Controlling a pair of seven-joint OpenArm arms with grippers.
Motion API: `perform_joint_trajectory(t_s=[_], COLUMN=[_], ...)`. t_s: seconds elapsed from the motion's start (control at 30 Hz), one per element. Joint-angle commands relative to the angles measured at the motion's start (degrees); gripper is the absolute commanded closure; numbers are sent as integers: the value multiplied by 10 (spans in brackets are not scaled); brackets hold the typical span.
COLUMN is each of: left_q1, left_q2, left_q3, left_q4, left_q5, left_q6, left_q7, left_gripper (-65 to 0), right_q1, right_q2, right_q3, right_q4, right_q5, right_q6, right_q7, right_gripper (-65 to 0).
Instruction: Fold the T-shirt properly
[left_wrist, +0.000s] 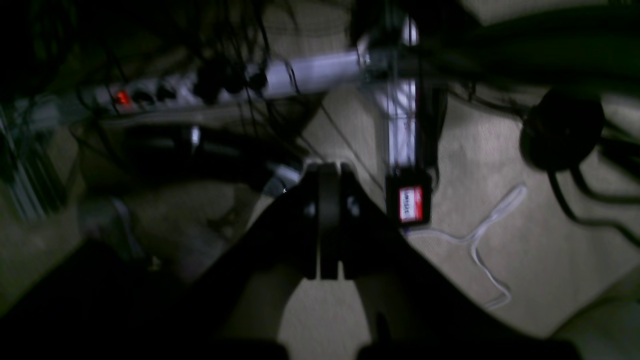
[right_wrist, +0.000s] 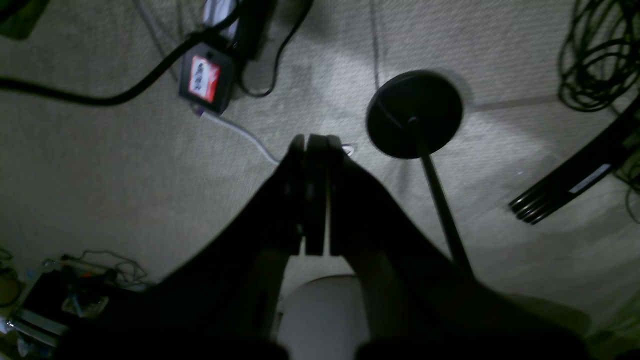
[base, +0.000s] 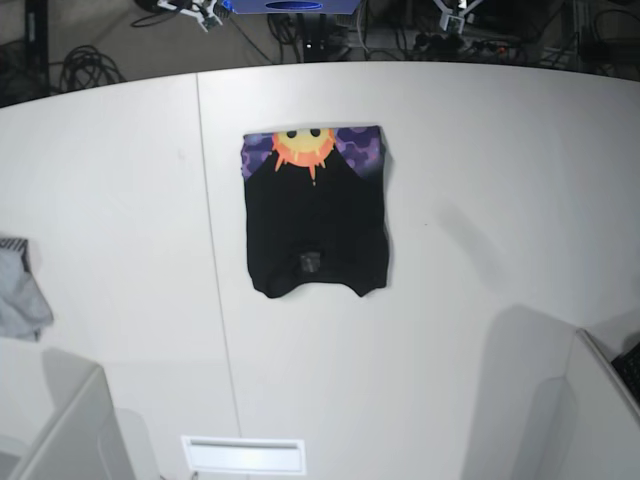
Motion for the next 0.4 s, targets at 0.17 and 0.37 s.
perform_joint_trajectory(t_s=[0.17,0.37], left_q1=[0,0], left_q2=[5,3], left_q3=[1,3], left_q4=[2,2], left_q5=[4,4], left_q6=[-2,-2], left_q7=[-9,-9], left_gripper=[0,0], right_q1=[-3,8], right_q2=[-1,-15], right_q3=[1,-1], right_q4=[-4,-4], right_q5=[-2,-2], right_q6=[2,2], right_q7=[-1,-5], right_gripper=[0,0])
